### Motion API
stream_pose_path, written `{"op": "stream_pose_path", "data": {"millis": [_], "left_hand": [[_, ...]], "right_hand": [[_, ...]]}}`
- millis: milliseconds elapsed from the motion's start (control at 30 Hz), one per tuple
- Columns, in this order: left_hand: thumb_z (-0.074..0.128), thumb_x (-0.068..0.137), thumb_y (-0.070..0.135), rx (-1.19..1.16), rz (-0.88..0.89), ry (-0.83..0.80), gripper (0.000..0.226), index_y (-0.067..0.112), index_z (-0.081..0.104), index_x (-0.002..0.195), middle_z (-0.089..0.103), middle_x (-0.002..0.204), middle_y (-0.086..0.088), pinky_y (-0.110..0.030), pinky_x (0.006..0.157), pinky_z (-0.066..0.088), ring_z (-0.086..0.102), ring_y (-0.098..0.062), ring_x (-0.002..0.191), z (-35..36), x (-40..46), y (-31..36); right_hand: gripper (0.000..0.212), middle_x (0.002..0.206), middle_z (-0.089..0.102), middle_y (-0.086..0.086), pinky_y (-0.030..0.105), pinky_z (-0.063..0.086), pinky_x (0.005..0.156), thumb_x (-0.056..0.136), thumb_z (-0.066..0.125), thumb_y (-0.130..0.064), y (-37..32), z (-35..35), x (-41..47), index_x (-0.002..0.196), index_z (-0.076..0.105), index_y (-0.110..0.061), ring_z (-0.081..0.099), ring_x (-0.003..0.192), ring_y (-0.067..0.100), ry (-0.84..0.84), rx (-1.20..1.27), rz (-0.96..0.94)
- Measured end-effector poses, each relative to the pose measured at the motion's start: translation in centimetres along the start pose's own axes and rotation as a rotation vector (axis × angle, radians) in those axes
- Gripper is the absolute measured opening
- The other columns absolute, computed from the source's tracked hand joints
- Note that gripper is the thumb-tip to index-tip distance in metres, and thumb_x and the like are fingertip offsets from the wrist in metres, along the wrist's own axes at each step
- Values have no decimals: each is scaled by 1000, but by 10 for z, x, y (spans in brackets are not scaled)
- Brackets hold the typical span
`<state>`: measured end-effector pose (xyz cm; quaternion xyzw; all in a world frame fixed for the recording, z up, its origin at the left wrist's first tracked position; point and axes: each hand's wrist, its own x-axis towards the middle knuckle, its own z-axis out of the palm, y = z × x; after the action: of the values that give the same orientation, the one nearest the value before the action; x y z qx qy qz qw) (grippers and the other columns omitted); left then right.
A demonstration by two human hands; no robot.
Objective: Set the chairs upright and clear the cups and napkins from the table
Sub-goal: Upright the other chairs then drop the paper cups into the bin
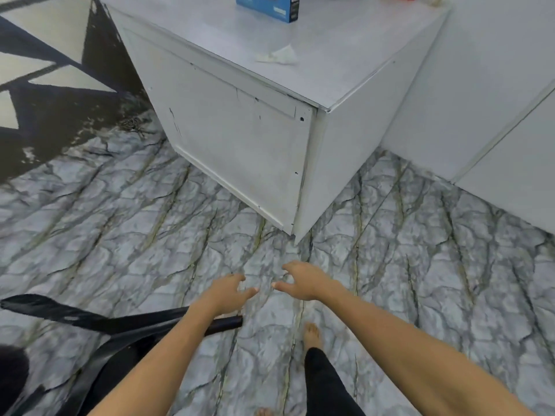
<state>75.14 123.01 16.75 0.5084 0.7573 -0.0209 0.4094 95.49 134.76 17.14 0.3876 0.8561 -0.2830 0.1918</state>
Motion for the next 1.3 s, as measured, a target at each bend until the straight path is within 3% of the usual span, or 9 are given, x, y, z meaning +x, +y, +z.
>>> {"op": "stream_pose_path", "data": {"millis": [267, 567, 1167, 1300], "left_hand": [[43, 94, 68, -138, -170, 91, 78, 17, 37, 152, 38, 159, -7, -38, 113, 35, 39, -25, 143, -47, 56, 28], [39, 91, 74, -236, -363, 168, 83, 20, 35, 153, 35, 160, -6, -43, 114, 36, 37, -27, 143, -95, 93, 9], [39, 89, 75, -450, -620, 341, 80, 21, 43, 147, 46, 151, -4, -49, 107, 42, 45, -27, 135, -194, 120, -141], [40, 88, 74, -501, -675, 395, 79, 22, 43, 148, 46, 152, -4, -48, 109, 41, 44, -27, 137, -212, 119, -172]], "right_hand": [[83, 159, 33, 10, 46, 36, 111, 92, 40, -70, 23, -82, 104, 154, 30, -15, 35, 142, 28, -107, -137, -206], [79, 153, 39, 11, 44, 40, 108, 92, 46, -67, -11, -137, 204, 149, 37, -12, 42, 136, 29, -164, -263, -425], [68, 143, 47, 7, 45, 43, 100, 94, 44, -64, -213, -180, 374, 140, 45, -13, 47, 128, 29, -249, -571, -744], [71, 149, 44, 7, 48, 39, 106, 95, 42, -63, -257, -187, 406, 145, 41, -13, 46, 132, 28, -284, -660, -812]]}}
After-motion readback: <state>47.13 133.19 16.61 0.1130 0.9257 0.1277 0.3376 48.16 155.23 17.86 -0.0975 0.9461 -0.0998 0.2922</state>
